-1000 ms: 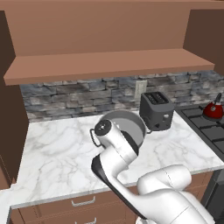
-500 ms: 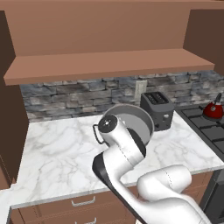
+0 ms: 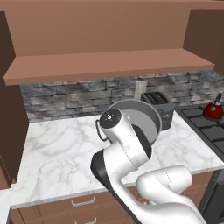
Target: Pick the kettle from the cabinet and place it on a stove burner. Then pick the pot from the counter and place it on another stove burner. Finally, turn both burners on.
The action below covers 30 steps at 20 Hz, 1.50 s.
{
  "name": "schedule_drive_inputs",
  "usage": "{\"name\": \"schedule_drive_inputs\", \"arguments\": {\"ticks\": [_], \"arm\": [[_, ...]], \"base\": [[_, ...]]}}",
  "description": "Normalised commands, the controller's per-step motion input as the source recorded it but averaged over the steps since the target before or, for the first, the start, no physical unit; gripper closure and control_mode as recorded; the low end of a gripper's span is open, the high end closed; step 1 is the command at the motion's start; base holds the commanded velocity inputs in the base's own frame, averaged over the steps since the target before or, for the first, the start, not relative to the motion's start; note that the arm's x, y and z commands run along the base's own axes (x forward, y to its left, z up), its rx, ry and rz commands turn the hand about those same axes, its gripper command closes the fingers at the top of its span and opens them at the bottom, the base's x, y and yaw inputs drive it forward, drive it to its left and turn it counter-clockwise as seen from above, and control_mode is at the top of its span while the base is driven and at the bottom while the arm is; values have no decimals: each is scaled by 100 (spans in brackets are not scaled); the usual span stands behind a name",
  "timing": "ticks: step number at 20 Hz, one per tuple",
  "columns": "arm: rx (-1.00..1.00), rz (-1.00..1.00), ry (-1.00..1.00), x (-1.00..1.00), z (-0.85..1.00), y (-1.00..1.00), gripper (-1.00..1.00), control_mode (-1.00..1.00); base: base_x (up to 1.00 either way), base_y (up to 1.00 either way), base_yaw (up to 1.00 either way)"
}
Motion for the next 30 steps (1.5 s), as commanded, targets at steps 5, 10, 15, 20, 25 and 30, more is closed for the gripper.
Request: {"name": "schedule_drive_inputs", "arguments": {"ticks": [5, 10, 15, 20, 25, 30], "arm": [[0, -4, 0, -34, 42, 0, 100, -100], [2, -3, 0, -42, 19, -4, 100, -100], [0, 0, 1, -8, 0, -1, 100, -100], [0, 0, -9, -17, 0, 0, 100, -100], [0, -3, -8, -29, 0, -4, 100, 100], [0, 0, 0, 0, 0, 0, 100, 100]], "base": [[0, 0, 0], [0, 0, 0], [0, 0, 0], [0, 0, 0], [-25, -5, -3], [-64, -17, -7]]}}
